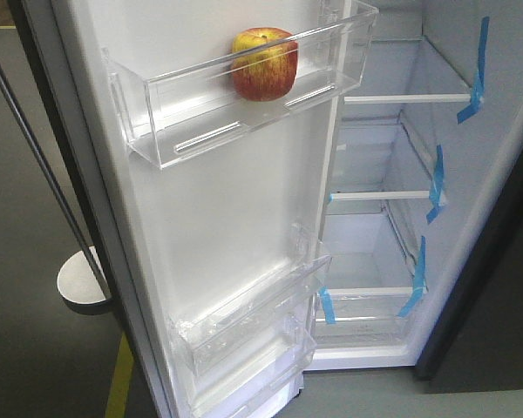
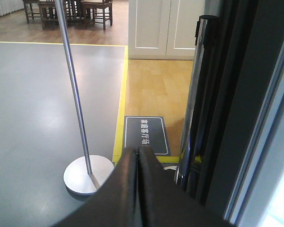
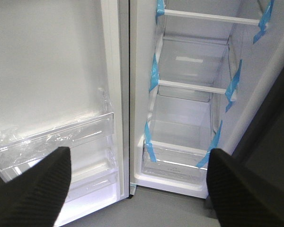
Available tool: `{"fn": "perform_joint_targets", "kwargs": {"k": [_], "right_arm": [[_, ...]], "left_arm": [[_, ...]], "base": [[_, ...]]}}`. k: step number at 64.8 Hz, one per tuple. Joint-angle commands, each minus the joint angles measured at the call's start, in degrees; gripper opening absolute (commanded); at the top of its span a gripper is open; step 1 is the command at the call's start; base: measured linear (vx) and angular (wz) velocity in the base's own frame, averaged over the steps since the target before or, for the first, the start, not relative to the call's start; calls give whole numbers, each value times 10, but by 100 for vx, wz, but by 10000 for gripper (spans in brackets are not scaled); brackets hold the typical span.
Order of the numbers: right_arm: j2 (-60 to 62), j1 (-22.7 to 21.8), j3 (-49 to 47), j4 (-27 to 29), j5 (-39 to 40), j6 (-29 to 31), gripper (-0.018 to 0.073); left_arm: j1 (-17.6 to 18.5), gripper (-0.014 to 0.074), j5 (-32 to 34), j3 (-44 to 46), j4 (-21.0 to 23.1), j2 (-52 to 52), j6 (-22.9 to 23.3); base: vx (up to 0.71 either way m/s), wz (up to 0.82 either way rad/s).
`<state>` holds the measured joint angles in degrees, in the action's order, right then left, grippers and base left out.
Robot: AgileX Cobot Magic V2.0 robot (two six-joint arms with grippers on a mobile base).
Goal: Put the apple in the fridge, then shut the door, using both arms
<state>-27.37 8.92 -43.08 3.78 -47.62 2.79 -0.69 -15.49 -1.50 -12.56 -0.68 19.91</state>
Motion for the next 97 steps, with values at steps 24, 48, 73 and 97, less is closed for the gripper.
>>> {"fn": "perform_joint_targets", "kwargs": {"k": [24,48,73,97], "right_arm": [[-4,-2,-14,-3,31,1,561],[-4,-2,-14,-3,29,1,561],[-4,-2,-14,-3,29,1,561],[-4,-2,-14,-3,29,1,561]], "left_arm": [[4,-6,45,-12,1,-8,4],[4,-6,47,-12,2,-8,6],[3,-6,284,84,16,12,22],[3,-6,25,374,16,299,-5]], "base": [[0,0],[0,0],[0,0],[0,0]]}}
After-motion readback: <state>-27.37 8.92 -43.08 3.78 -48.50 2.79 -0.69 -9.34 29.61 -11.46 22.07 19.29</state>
